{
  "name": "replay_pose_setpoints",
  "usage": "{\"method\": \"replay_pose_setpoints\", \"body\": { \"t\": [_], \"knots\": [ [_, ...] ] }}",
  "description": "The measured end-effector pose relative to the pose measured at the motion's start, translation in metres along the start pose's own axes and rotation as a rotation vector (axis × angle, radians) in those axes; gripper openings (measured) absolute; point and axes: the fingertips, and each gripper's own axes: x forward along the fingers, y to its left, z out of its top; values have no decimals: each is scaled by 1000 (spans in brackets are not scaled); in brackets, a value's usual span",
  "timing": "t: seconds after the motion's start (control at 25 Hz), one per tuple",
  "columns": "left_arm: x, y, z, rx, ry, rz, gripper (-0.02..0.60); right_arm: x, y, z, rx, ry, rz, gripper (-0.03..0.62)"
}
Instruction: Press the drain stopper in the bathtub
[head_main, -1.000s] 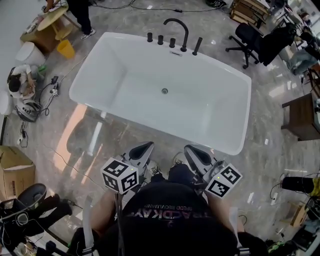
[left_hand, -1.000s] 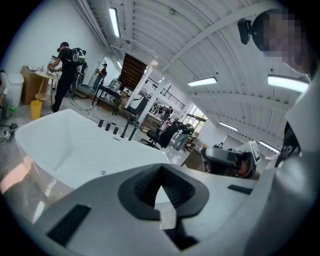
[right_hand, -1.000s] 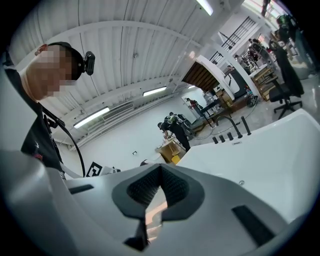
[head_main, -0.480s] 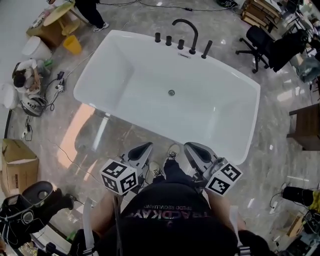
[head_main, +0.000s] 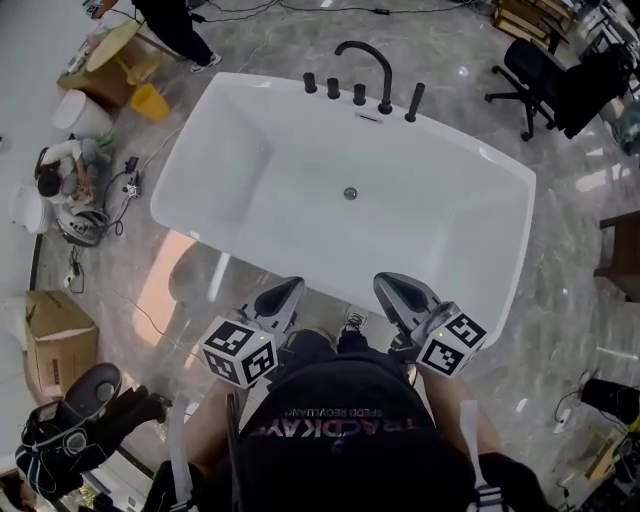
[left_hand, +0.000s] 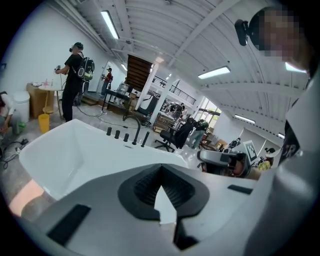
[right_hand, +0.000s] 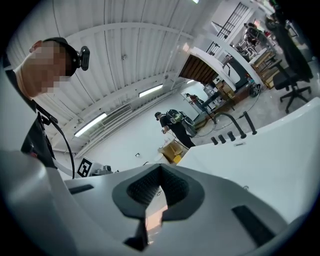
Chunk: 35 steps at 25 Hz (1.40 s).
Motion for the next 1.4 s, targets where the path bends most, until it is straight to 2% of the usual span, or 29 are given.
{"method": "replay_pose_setpoints", "body": {
  "t": [0.24,0.44,0.64,0.8,0.96,1.24,1.4],
  "knots": [
    [21,13,18,8,18,16,5,3,-33,13,23,-14,-35,12],
    [39,34,29,37,42,-3,5,15,-55,20,32,-46,-90,12],
    [62,56,34,47,76,-77,5,31,-71,21,16,-63,-162,12],
    [79,86,30,57,148,-156,5,51,-87,13,20,-72,-270,12],
    [92,124,31,77,184,-191,5,78,-103,4,30,-80,-353,12],
    [117,189,10,61,214,-205,5,132,-144,-17,-14,-2,-412,12],
    [137,212,-8,102,202,-212,5,158,-183,-42,-48,89,-418,12]
  ]
}}
